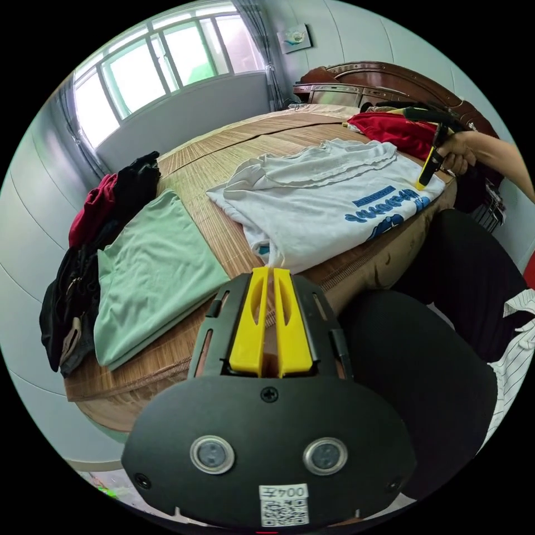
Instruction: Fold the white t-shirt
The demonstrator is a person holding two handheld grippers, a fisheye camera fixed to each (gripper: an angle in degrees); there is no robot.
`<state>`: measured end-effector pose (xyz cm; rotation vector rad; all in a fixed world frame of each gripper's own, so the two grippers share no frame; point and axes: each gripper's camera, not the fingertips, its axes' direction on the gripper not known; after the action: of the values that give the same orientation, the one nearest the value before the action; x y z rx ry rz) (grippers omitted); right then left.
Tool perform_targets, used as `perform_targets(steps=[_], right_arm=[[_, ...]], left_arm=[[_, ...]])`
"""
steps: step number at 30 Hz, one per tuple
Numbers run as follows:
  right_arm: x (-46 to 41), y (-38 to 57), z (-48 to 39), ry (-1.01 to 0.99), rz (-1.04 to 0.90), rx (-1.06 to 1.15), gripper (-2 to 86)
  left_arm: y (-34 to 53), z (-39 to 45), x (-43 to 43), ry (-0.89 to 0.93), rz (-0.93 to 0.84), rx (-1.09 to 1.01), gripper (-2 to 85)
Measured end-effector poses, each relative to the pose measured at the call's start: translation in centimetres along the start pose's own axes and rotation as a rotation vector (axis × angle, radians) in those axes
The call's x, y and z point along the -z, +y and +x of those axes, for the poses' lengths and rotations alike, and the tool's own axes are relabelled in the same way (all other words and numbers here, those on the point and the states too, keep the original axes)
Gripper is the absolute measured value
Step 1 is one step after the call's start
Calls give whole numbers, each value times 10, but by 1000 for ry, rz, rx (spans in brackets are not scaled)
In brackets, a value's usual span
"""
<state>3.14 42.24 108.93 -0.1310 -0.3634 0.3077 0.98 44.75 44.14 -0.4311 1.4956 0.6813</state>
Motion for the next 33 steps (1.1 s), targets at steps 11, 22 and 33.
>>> perform_targets(steps=[11, 22, 33], right_arm=[[-54, -1, -9, 41, -23, 30, 12], [-88, 12, -13, 56, -10, 26, 16], [-106, 27, -6, 27, 4, 25, 11]], left_arm=[[46, -75, 14, 193, 148, 229, 30], [13, -66, -27, 221, 25, 61, 33], [69, -141, -37, 381, 155, 420, 9]])
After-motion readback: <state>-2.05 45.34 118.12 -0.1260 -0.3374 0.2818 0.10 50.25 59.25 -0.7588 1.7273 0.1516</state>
